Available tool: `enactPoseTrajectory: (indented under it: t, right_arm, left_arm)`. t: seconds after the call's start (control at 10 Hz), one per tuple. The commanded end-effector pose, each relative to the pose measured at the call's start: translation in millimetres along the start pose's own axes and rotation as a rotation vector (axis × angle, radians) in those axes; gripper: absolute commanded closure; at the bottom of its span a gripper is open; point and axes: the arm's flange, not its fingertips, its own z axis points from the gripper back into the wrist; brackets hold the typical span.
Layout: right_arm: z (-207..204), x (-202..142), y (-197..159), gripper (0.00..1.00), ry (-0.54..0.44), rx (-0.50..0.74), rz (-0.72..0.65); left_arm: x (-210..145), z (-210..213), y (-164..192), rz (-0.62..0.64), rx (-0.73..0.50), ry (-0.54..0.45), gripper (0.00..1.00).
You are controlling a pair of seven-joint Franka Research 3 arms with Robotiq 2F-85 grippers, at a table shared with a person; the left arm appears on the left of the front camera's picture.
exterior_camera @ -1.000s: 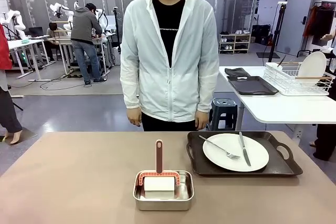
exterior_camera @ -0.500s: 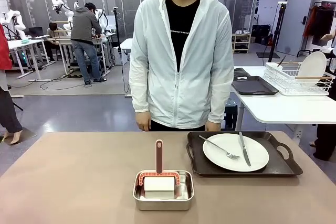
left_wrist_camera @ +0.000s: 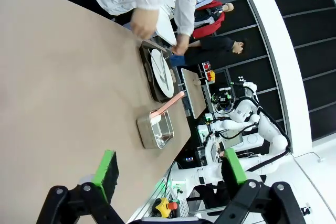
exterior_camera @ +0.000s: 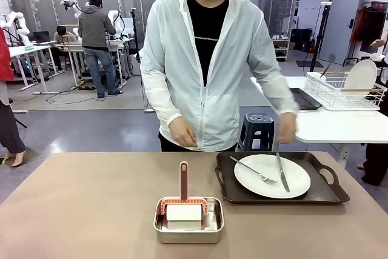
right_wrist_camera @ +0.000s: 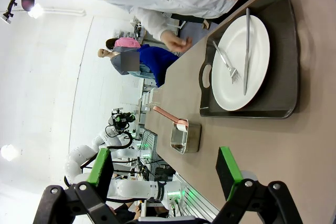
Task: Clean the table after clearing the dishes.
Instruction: When the right (or left) Handle tray is removed, use the right hand (or left hand) to clean the right (or left) side of the table with the Lint Roller.
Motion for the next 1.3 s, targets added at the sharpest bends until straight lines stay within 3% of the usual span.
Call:
enactPoseTrajectory:
  t: [0.0, 1.2]
  right_arm:
    - [0.2, -0.2, 2.7, 0.00, -0.003, 0.008, 0.005]
    - [0.2, -0.2, 2.7, 0.00, -0.003, 0.008, 0.005]
  left_arm:
    - [-2.8, 1.4, -0.8, 0.005, -0.008, -0.006, 0.00]
    - [-2.8, 1.4, -0.8, 0.005, -0.008, -0.006, 0.00]
